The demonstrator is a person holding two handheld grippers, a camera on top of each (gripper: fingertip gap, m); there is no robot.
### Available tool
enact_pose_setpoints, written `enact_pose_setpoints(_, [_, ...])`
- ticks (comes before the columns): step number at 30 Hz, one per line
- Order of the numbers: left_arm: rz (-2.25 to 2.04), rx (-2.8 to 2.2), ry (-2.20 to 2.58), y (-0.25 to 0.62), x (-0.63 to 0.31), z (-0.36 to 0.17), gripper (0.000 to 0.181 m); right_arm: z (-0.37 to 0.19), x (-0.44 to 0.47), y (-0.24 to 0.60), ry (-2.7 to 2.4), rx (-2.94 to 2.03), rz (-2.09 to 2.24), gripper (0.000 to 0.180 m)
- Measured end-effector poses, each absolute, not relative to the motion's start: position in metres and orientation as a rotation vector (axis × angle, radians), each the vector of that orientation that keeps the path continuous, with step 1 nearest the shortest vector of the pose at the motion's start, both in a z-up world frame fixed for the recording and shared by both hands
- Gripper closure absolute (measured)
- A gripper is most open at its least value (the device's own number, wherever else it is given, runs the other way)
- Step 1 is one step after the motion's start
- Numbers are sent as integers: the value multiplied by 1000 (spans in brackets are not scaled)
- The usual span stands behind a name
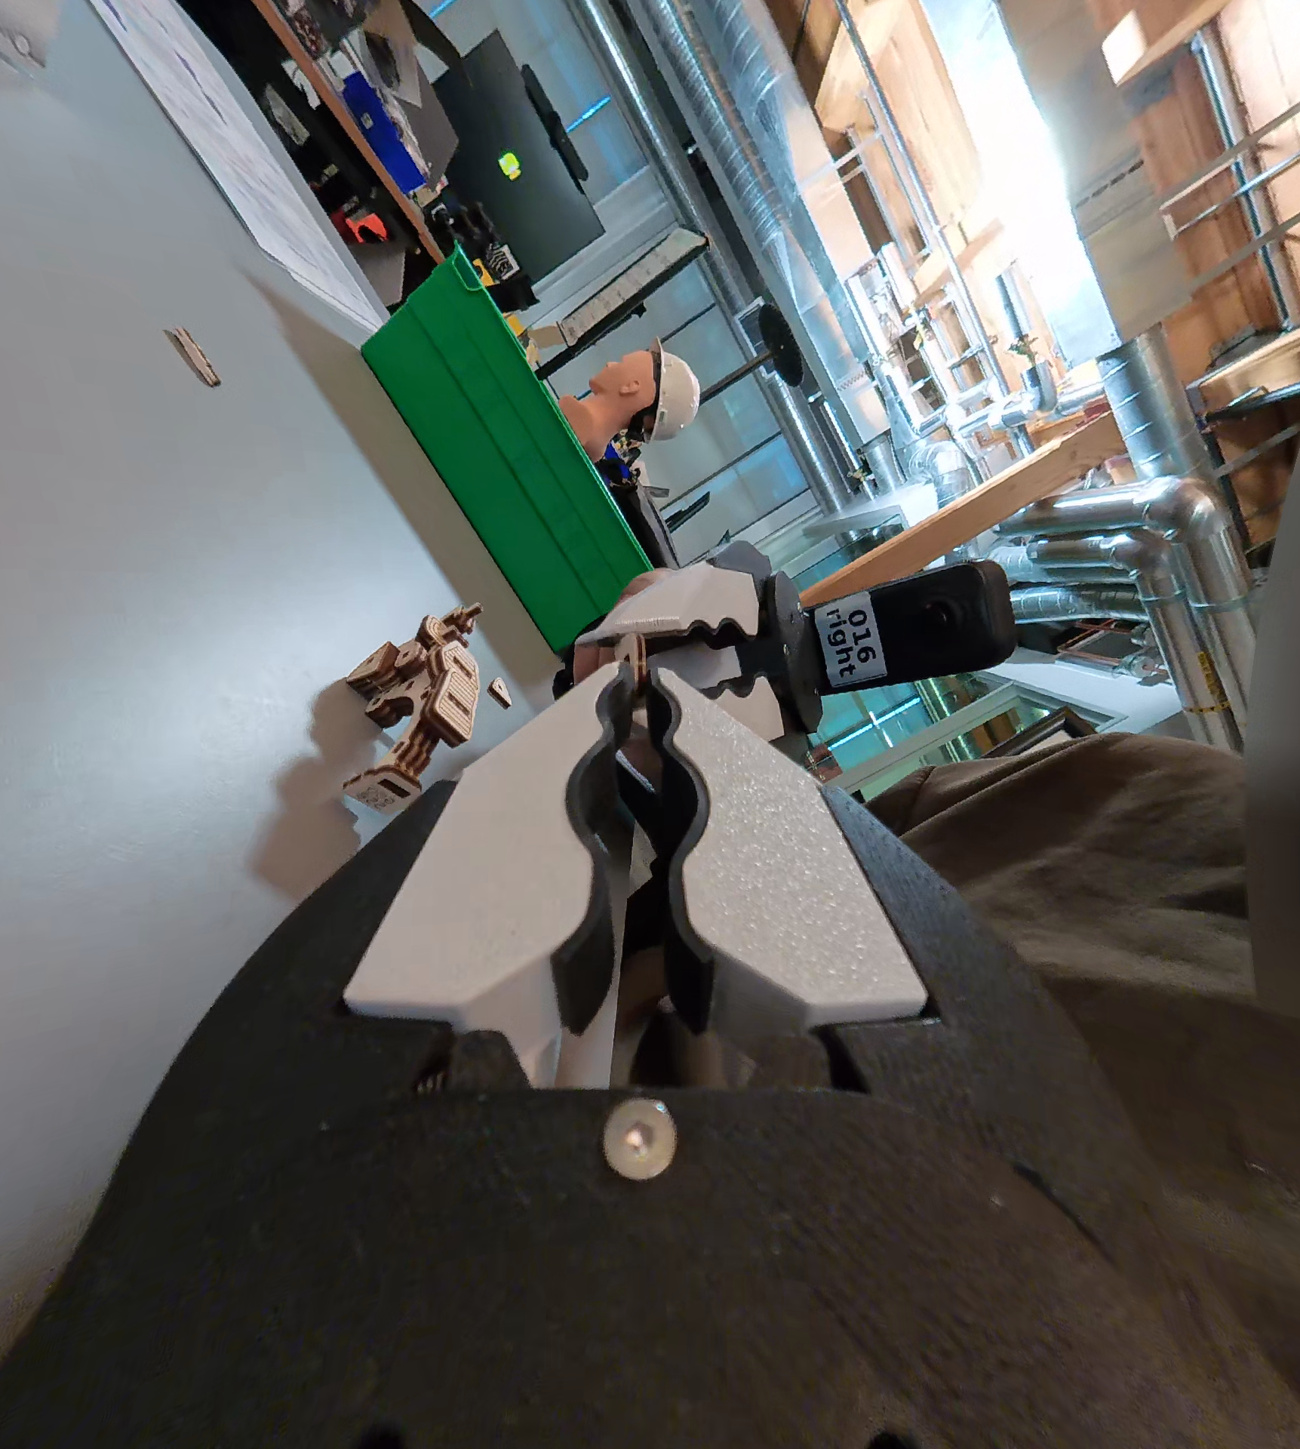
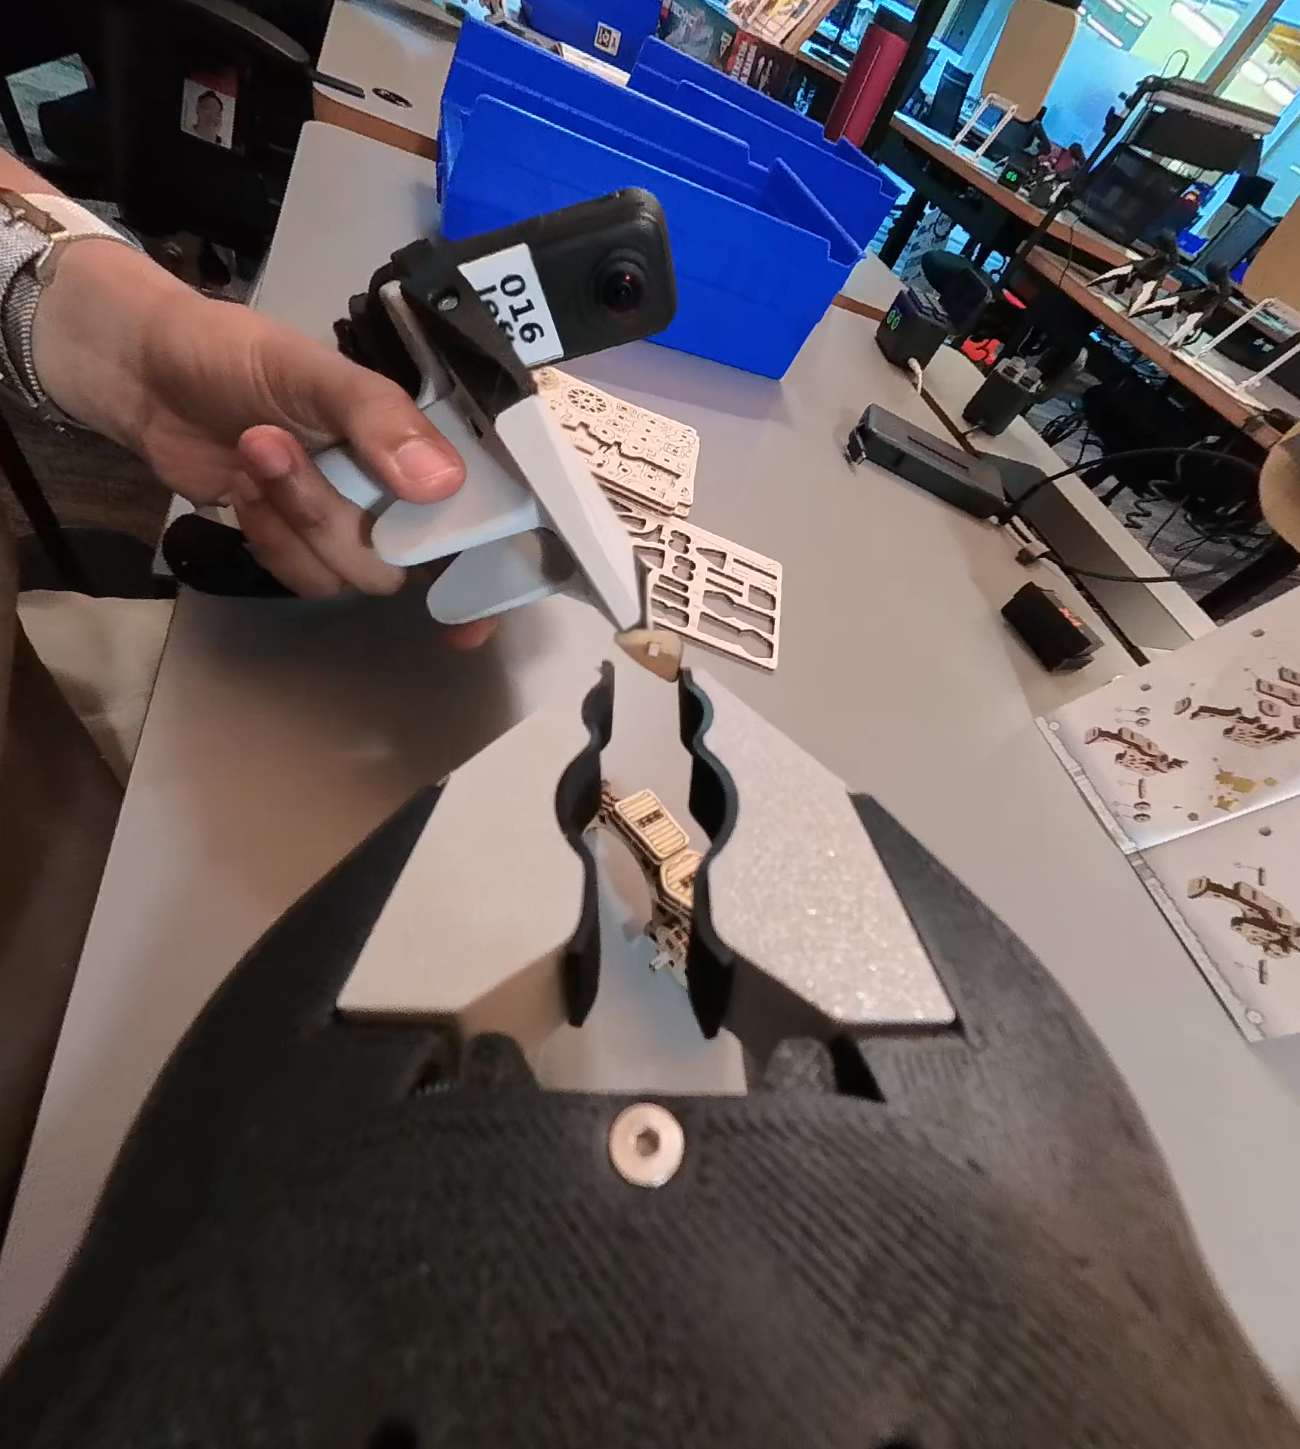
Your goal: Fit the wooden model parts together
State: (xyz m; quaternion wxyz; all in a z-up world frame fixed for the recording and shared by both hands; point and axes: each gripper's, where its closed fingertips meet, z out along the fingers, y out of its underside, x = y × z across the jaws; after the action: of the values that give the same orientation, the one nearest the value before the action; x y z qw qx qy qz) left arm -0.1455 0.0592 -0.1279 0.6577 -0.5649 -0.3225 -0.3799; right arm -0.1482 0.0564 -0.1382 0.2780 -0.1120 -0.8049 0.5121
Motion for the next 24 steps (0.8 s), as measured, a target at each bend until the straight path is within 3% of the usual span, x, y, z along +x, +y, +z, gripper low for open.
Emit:
enact_pose_setpoints(14, [-884, -1282, -745, 67, -150, -130, 181, -147, -140, 57, -2207, -325, 1350, 180])
enact_pose_setpoints(24, [-663, -1338, -839, 35, -189, -114, 181, -152, -142, 71, -2207, -406, 1304, 180])
